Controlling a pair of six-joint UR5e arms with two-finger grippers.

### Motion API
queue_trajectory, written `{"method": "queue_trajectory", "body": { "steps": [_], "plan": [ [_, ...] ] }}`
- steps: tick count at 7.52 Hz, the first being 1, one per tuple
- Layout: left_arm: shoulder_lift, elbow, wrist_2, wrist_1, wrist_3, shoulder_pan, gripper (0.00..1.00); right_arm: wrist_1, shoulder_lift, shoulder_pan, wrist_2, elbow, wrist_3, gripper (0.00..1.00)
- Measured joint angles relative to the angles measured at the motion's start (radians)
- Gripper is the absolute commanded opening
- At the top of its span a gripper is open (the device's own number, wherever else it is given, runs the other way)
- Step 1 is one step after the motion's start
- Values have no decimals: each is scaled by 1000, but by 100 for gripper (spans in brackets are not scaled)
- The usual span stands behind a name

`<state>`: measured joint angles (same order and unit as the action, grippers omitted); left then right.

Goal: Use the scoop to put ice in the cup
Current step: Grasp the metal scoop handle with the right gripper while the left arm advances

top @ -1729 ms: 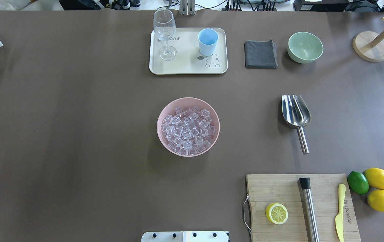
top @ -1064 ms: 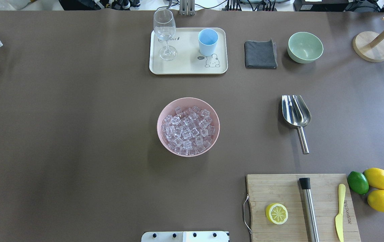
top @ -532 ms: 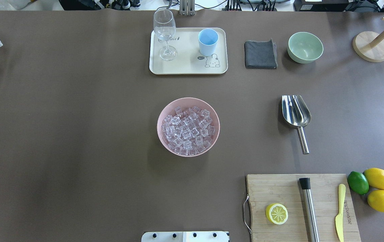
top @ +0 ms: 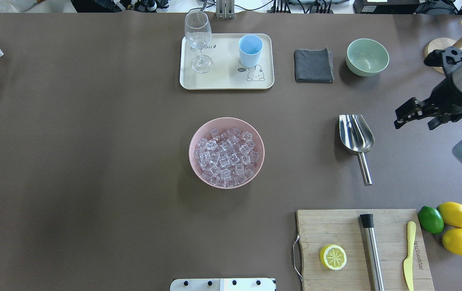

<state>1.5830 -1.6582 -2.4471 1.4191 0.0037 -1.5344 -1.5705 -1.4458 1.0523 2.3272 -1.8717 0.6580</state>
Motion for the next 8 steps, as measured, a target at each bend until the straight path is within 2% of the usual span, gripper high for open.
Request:
{"method": "queue_trajectory", "body": {
  "steps": [2,4,6,8],
  "plan": [
    [9,-13,-1,12,-27,52,98,35,37,-131,-26,-13,175,100],
    [31,-40,0,25,-41,112,98,52,43,-254,-87,-7,262,100],
    [48,-109,2,26,-114,211,98,57,38,-304,-106,12,281,100],
    [90,-190,7,25,-268,336,97,58,36,-315,-113,34,283,100]
  ]
}}
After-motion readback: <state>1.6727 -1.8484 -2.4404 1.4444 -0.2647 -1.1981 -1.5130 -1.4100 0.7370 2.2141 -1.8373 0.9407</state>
